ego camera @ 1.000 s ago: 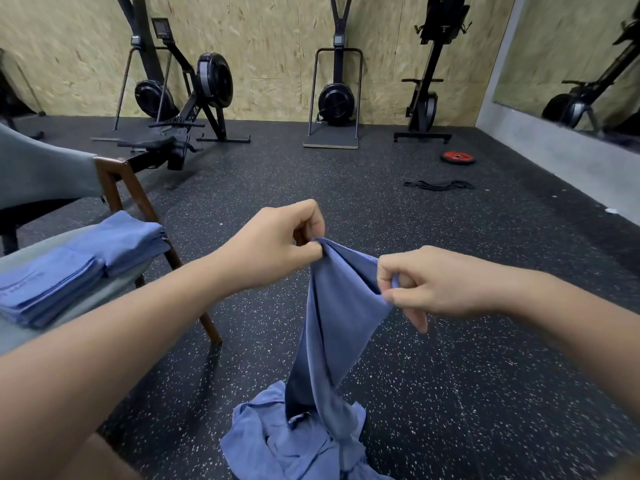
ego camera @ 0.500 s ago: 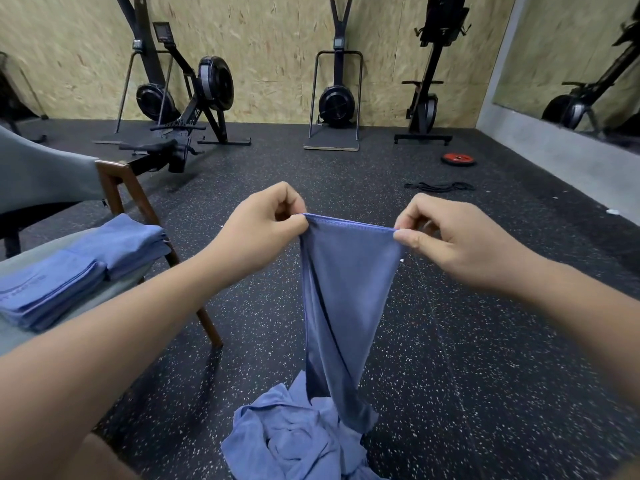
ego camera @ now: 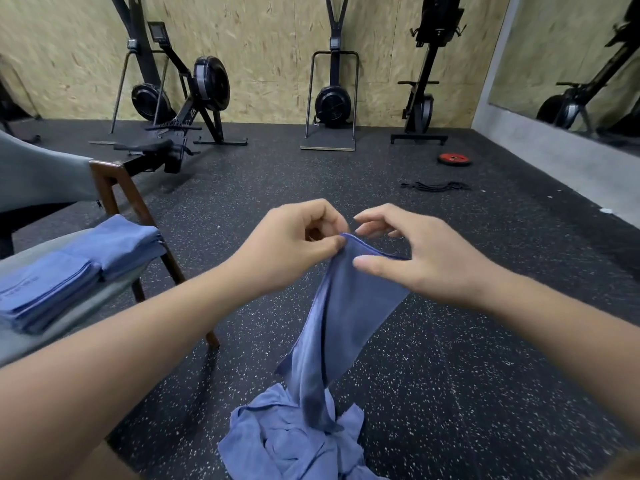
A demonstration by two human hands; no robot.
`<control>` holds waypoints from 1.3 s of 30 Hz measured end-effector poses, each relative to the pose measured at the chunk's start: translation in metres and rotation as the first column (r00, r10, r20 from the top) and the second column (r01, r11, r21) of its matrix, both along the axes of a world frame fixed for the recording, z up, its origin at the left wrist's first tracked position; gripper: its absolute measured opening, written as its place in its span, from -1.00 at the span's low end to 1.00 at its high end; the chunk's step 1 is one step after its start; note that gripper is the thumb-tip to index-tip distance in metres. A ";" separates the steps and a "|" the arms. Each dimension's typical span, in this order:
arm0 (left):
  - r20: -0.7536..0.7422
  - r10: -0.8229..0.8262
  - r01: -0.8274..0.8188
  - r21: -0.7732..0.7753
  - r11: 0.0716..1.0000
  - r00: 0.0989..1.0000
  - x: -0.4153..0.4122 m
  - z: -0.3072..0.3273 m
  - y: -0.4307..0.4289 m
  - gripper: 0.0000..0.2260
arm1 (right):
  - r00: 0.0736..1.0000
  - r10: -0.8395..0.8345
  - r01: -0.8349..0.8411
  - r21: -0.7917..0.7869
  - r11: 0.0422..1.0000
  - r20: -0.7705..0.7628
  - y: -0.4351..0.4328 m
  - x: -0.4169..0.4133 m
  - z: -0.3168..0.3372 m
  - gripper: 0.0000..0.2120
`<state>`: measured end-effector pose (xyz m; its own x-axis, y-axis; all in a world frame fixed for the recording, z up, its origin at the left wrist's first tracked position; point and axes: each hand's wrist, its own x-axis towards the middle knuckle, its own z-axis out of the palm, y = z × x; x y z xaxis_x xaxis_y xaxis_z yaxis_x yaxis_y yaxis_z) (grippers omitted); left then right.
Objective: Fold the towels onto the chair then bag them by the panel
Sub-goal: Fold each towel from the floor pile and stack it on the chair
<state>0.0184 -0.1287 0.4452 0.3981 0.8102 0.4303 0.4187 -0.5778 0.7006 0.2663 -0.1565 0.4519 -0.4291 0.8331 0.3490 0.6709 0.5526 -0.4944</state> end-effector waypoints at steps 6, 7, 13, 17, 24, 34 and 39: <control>0.061 -0.028 0.031 -0.049 0.998 0.998 0.009 -0.005 -0.003 -0.92 | 0.990 0.052 -0.055 -0.012 0.998 -0.130 0.008 -0.012 -0.010 -0.92; 0.093 -0.017 0.024 -0.070 0.997 0.995 0.010 -0.008 -0.002 -0.90 | 0.989 0.046 -0.047 -0.004 0.999 -0.137 0.010 -0.011 -0.011 -0.94; 0.134 -0.006 0.031 -0.189 0.982 0.991 0.017 -0.030 -0.004 -0.90 | 0.987 0.024 -0.023 0.008 1.000 -0.162 0.015 -0.009 -0.013 -0.92; 0.187 0.069 -0.041 -0.154 0.987 0.980 0.024 -0.037 -0.007 -0.81 | 0.981 -0.003 0.005 0.010 1.000 -0.194 0.015 -0.009 -0.010 -0.93; 0.289 0.039 0.004 -0.147 0.989 0.956 0.030 -0.037 -0.009 -0.87 | 0.968 -0.039 0.041 0.003 0.999 -0.247 0.009 -0.010 -0.004 -0.91; 0.147 -0.134 0.162 -0.199 0.966 0.980 0.032 -0.056 -0.001 -0.88 | 0.961 -0.014 0.010 -0.016 1.000 -0.277 0.005 -0.007 0.001 -0.89; 0.031 -0.257 0.256 -0.258 0.932 0.966 0.029 -0.060 -0.007 -0.76 | 0.949 0.039 -0.046 -0.013 0.999 -0.314 0.007 -0.004 0.005 -0.90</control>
